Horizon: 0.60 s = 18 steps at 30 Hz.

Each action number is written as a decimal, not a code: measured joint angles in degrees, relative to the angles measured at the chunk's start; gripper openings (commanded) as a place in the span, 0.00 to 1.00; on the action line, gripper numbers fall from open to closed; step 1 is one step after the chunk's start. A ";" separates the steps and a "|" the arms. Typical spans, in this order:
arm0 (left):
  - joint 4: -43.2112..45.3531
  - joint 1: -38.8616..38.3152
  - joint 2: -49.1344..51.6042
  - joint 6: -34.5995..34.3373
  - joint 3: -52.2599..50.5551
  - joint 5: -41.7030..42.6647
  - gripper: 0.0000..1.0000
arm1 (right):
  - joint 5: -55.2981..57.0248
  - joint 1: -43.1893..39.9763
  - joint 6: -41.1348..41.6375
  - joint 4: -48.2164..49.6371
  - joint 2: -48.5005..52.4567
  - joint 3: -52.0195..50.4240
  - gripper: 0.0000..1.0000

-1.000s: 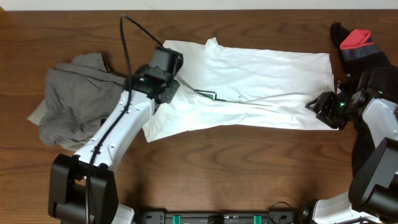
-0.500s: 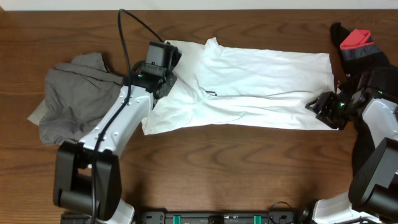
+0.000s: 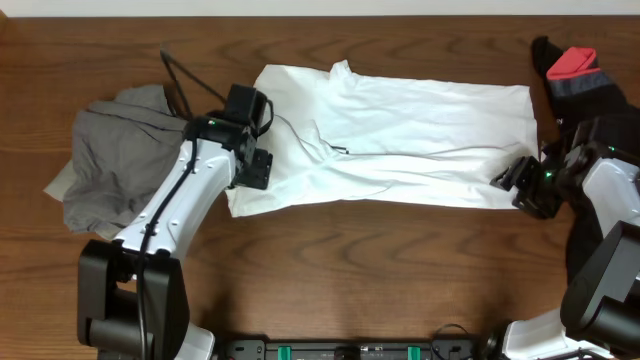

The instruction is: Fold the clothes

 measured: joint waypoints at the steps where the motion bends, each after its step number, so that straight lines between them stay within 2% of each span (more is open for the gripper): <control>1: 0.33 0.26 0.00 -1.11 -1.20 2.16 0.77 | 0.37 0.00 -0.17 -0.24 0.00 0.00 0.62; 3: 1.40 0.52 0.00 -2.67 -3.82 4.98 0.75 | 1.09 0.00 -0.39 -0.61 0.00 0.00 0.62; 12: 9.97 3.65 0.04 -5.79 -13.09 9.62 0.52 | 1.95 0.00 -0.61 -1.40 0.00 0.00 0.62; 15: 12.04 5.46 0.57 -6.03 -14.29 9.68 0.43 | 2.16 0.00 -0.61 -1.49 0.00 0.00 0.62; 18: 12.87 6.99 1.33 -5.90 -14.64 9.70 0.27 | 2.32 0.00 -0.61 -1.49 0.00 0.00 0.62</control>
